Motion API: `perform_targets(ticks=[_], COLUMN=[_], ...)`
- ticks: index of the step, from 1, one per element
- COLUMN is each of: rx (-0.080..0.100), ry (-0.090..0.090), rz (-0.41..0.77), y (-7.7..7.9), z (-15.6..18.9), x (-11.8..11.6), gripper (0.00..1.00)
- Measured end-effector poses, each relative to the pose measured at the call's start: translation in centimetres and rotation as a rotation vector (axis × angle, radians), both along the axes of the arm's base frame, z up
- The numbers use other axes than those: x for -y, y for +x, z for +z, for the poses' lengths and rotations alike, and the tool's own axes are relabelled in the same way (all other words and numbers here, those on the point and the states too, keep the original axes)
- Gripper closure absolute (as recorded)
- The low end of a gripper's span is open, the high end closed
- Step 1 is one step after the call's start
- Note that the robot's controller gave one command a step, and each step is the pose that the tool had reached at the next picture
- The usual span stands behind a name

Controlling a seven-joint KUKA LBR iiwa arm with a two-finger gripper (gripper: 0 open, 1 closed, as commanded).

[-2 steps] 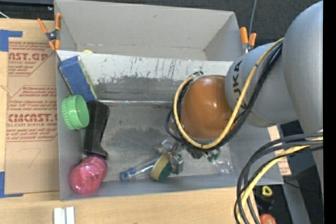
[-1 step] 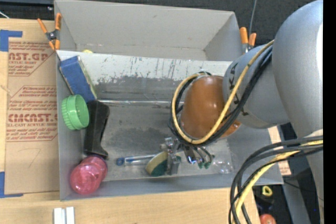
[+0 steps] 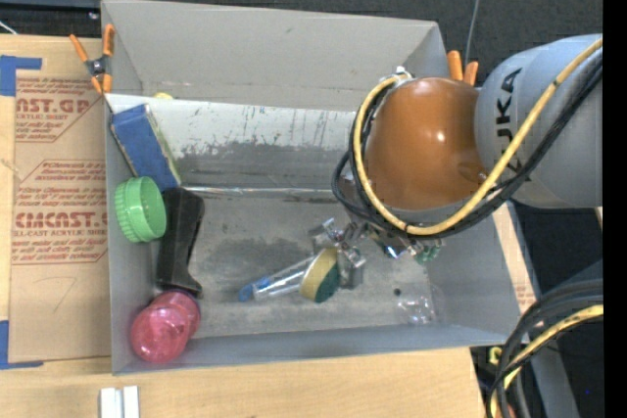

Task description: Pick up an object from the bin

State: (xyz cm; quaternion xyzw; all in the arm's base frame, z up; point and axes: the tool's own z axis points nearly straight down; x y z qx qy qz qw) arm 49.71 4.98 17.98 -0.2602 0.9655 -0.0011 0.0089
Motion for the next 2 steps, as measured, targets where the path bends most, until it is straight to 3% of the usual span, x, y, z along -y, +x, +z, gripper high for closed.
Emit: perform_targets(ticks=[1, 2], rx=[-0.035, -0.018], ry=[-0.003, -0.001], rz=[-0.27, -0.168], y=[-1.5, -0.5], z=[-9.7, 2.6], x=[-0.3, 0.4], gripper=[1.0, 1.0])
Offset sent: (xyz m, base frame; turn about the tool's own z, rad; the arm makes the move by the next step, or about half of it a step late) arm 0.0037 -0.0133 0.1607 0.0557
